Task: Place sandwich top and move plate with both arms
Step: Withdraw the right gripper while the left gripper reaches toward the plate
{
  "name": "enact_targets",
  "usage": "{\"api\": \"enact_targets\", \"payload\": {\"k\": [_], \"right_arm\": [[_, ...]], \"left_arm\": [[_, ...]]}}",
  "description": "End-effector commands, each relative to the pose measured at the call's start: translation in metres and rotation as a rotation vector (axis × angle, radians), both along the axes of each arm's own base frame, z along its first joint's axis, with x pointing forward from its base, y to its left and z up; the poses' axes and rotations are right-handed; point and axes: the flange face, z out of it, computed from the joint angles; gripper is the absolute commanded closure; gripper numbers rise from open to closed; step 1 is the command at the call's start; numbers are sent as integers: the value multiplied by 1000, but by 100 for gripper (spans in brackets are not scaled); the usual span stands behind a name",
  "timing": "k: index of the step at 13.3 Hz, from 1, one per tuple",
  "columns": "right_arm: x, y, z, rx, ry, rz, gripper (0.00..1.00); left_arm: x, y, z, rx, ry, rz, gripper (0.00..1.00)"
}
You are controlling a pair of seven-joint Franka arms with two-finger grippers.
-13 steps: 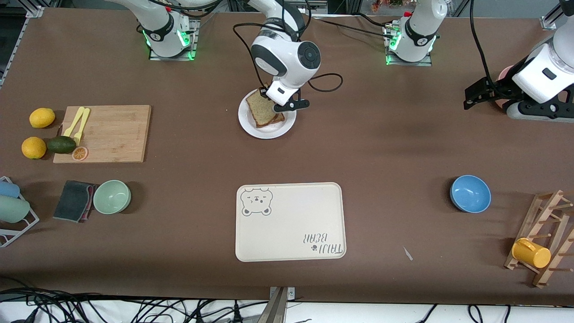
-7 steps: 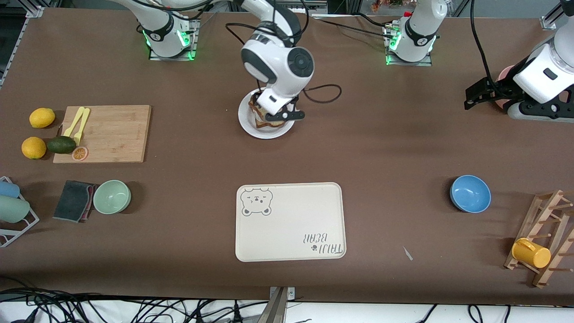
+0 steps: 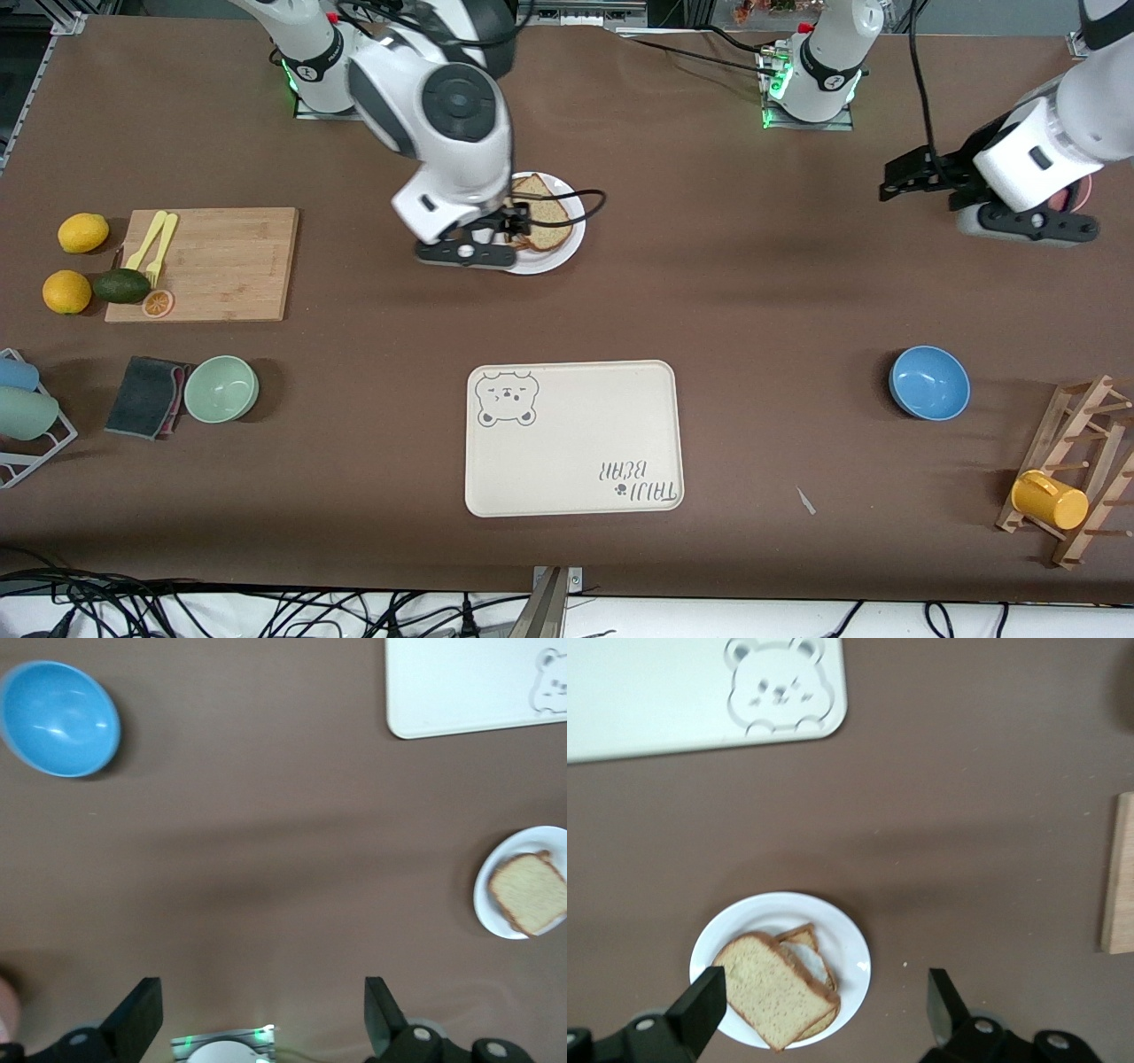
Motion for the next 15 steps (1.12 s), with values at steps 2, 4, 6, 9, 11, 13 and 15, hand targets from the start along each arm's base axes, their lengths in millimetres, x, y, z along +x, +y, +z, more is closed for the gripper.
{"api": "enact_targets", "payload": {"k": [2, 4, 6, 9, 11, 13, 15], "right_arm": [[45, -108, 45, 81, 0, -51, 0], [59, -163, 55, 63, 15, 33, 0], [59, -207, 77, 56, 23, 94, 0], [60, -269, 107, 61, -18, 23, 0], [61, -300, 118, 70, -36, 56, 0], [60, -316, 127, 68, -57, 36, 0], [58, -341, 131, 67, -64, 6, 0]], "left_arm": [[23, -33, -49, -204, 122, 8, 0], [31, -63, -77, -259, 165, -16, 0], [44, -87, -110, -376, 203, 12, 0], [57, -123, -154, -440, 202, 29, 1], [61, -153, -190, -481, 201, 44, 1], [62, -170, -212, -551, 199, 91, 2], [56, -183, -244, -640, 180, 73, 2]]}}
